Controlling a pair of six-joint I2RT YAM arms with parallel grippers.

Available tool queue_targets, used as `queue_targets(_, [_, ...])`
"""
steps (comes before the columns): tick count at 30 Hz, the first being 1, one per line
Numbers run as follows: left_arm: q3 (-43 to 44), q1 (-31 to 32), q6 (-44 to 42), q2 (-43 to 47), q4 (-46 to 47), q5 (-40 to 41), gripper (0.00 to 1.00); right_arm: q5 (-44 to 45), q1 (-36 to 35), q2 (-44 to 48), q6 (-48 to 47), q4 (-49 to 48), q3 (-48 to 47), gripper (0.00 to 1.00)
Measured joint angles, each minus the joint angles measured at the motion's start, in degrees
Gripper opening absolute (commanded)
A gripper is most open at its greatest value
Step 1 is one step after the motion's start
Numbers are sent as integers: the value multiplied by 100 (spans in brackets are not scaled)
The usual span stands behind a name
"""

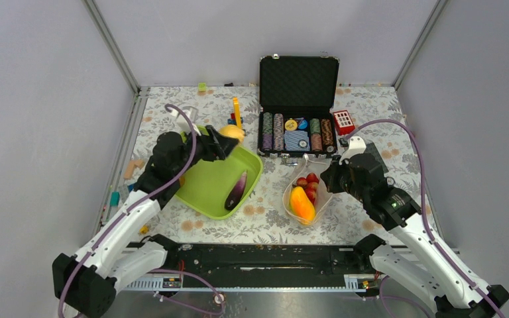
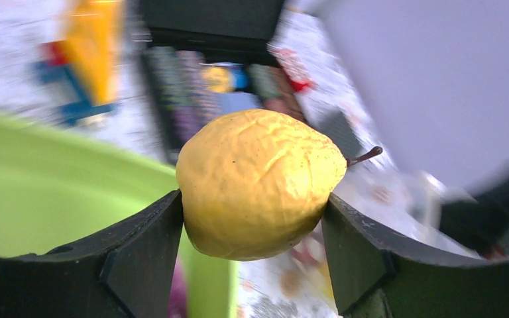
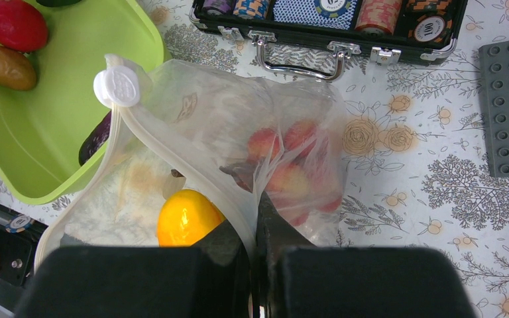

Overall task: Place the food in the zip-top bag and seal the zipper
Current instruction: Pick up the fake fruit from the bin, then place the fake fruit in the zipper food storage bag.

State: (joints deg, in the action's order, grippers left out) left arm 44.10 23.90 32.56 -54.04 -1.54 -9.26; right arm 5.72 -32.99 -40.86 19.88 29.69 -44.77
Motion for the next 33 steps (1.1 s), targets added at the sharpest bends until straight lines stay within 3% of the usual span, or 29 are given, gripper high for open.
queue_targets(8, [199, 1932, -953, -109, 785, -2159, 21, -92, 0, 0, 50, -2, 0, 3])
queue_targets(17, [1250, 2973, -1794, -1683, 988, -3921, 20, -219, 0, 72, 72, 0, 7, 3])
queue_targets(25, [2170, 3156, -2277, -2787, 389, -4288, 22, -234, 0, 168, 76, 15, 7, 3])
queue_targets(33, [2634, 3152, -2671, -3235, -463, -3797, 31, -236, 0, 219, 76, 42, 7, 4])
